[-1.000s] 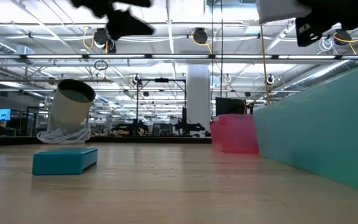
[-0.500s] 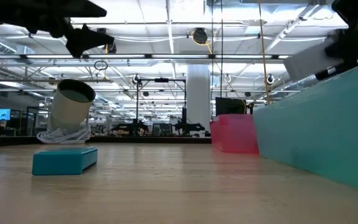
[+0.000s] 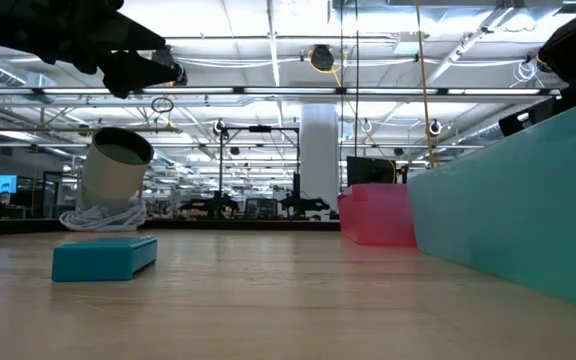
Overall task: Pick & Place Office items
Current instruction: Put the white digital clock into the green bin
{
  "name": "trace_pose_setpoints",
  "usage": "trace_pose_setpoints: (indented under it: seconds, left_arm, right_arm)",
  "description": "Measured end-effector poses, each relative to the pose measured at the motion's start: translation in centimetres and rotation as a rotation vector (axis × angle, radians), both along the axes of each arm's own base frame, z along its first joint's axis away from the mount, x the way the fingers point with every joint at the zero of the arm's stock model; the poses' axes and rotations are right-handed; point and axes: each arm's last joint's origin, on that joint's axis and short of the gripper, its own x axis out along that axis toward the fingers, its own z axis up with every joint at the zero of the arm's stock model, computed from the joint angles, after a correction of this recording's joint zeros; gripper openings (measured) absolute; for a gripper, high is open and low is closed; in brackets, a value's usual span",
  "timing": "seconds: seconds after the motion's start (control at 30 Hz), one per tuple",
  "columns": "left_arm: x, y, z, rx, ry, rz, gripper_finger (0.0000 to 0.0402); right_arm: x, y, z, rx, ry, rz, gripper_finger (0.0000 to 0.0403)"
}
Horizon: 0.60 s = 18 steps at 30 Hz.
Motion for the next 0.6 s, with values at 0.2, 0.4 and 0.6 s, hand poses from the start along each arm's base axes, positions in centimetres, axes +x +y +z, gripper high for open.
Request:
trace_pose_setpoints:
  seconds: [0.2, 0.4, 0.6]
  left_arm:
    - [0.0, 0.0, 0.0, 0.001, 0.005, 0.000, 0.0332]
    - [0.0, 0.0, -0.1, 0.001, 0.006, 0.000, 0.0336]
    - [0.0, 0.0, -0.1, 0.004, 0.007, 0.000, 0.0325]
  right_arm:
    - [-0.7, -0.6, -1.4, 0.037, -0.052, -0.005, 0.0055]
    - [-1.0, -0.8, -1.8, 0.049, -0.074, -0.004, 0.0066]
    - [-1.0, -0.8, -1.8, 0.049, -0.074, -0.003, 0.0063]
